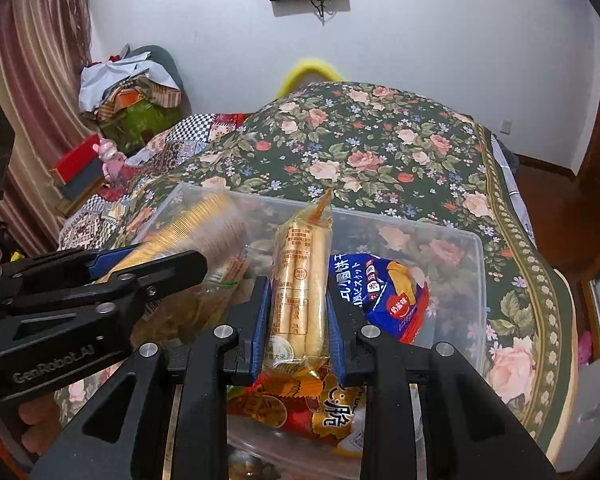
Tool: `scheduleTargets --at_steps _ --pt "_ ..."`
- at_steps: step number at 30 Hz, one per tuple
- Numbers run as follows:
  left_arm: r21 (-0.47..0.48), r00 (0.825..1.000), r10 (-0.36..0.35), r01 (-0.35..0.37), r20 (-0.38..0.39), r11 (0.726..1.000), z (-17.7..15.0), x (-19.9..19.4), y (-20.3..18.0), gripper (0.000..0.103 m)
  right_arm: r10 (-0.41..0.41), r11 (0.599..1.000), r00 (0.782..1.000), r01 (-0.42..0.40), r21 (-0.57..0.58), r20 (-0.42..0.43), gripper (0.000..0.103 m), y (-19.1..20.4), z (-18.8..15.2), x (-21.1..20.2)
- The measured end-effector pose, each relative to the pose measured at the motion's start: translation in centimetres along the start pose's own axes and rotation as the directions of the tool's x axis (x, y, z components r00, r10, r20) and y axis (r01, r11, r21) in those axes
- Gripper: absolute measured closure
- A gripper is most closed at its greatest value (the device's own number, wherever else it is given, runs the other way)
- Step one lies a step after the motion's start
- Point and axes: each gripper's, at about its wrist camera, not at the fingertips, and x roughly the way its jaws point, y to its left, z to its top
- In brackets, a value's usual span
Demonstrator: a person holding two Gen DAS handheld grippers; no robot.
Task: Organize snacks
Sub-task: 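Drop gold wafer pack into box with left tool while right tool drops wafer roll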
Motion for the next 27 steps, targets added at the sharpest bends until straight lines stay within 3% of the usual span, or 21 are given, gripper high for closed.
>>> scheduleTargets --at_steps 5,15,17,19,23,27 --pt "0.054 0.999 0.027 -0.029 0.044 0.998 -0.2 -1.8 -1.0 0.068 -0.020 1.000 1.000 0.020 -0.013 -0.004 0.078 0.3 -0.1 -0.5" --pt "0.094 0.996 0.036 -0.044 0.078 0.995 -2.3 -6.6 -1.2 0.067 -0.033 0.999 0.999 0.034 -0.026 0.042 0.046 1.2 -1.6 -4.2" --pt "0.096 0.996 0.035 -0.042 0.079 0.995 -3.0 -7.7 -1.1 0.066 -0.027 0.999 0.998 0.028 -0.019 0.054 0.044 1.3 -2.1 -5.3" --pt "0.097 0.996 0.036 -0.044 0.079 0.994 -3.8 -8.6 -1.0 0.061 -0.025 1.000 0.998 0.026 -0.017 0.058 0.043 1.3 -2.5 -6.1" --pt "0.102 0.995 0.044 -0.053 0.086 0.993 -5.8 -10.2 -0.8 0.045 -0.024 1.000 0.997 0.025 -0.015 0.073 0.030 1.7 -3.9 -8.2" --pt "0.123 0.995 0.058 -0.067 0.079 0.990 -8.2 -11.6 -0.7 0.041 -0.018 1.000 0.997 0.019 -0.005 0.077 0.026 1.9 -5.4 -9.7"
